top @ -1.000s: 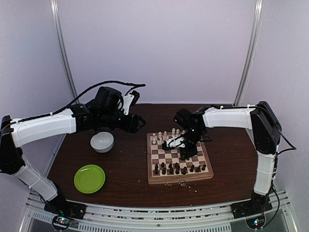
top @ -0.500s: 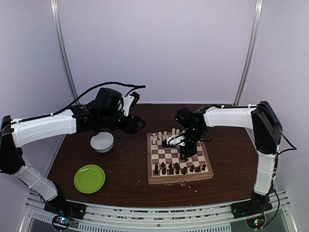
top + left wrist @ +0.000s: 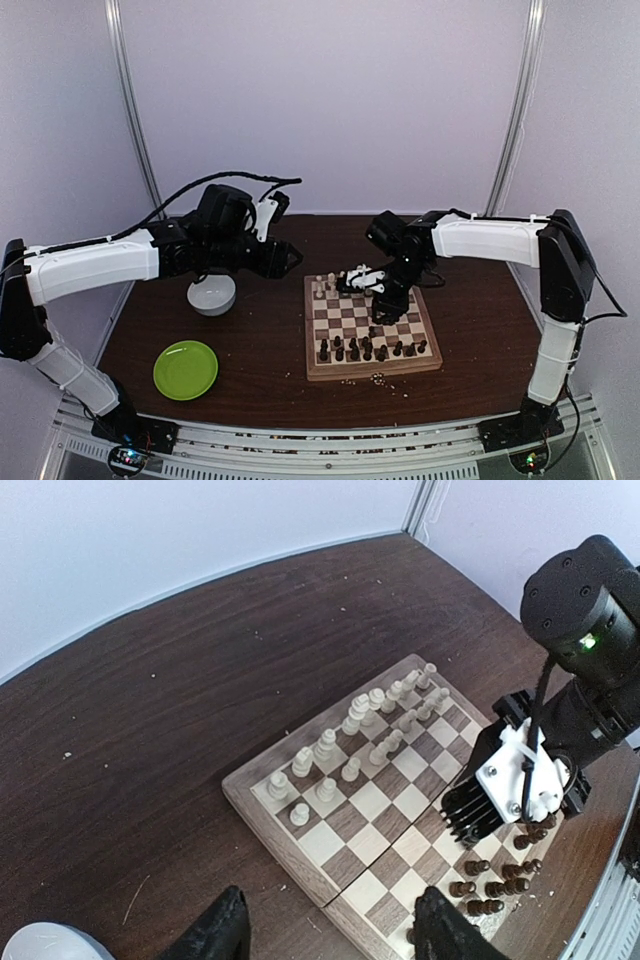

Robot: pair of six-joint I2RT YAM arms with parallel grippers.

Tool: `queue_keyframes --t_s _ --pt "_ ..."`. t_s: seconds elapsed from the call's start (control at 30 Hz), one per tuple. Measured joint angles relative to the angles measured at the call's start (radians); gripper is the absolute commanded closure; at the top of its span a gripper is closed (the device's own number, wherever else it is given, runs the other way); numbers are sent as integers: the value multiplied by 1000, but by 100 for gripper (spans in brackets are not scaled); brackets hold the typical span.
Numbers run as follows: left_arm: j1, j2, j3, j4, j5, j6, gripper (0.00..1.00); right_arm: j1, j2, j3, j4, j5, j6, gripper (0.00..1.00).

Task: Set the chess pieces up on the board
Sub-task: Pick up the pawn from the chessboard.

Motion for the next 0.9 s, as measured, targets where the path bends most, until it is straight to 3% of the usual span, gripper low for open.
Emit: queue_keyframes --t_s 0.33,0.5,0.9 --pt "1 6 6 -6 -1 -8 45 18 32 66 -12 3 68 66" --pt "0 118 114 -85 45 1 49 -10 19 69 -29 -25 87 66" --pt "-122 402 344 -211 129 39 49 -189 -315 -53 -18 -105 147 66"
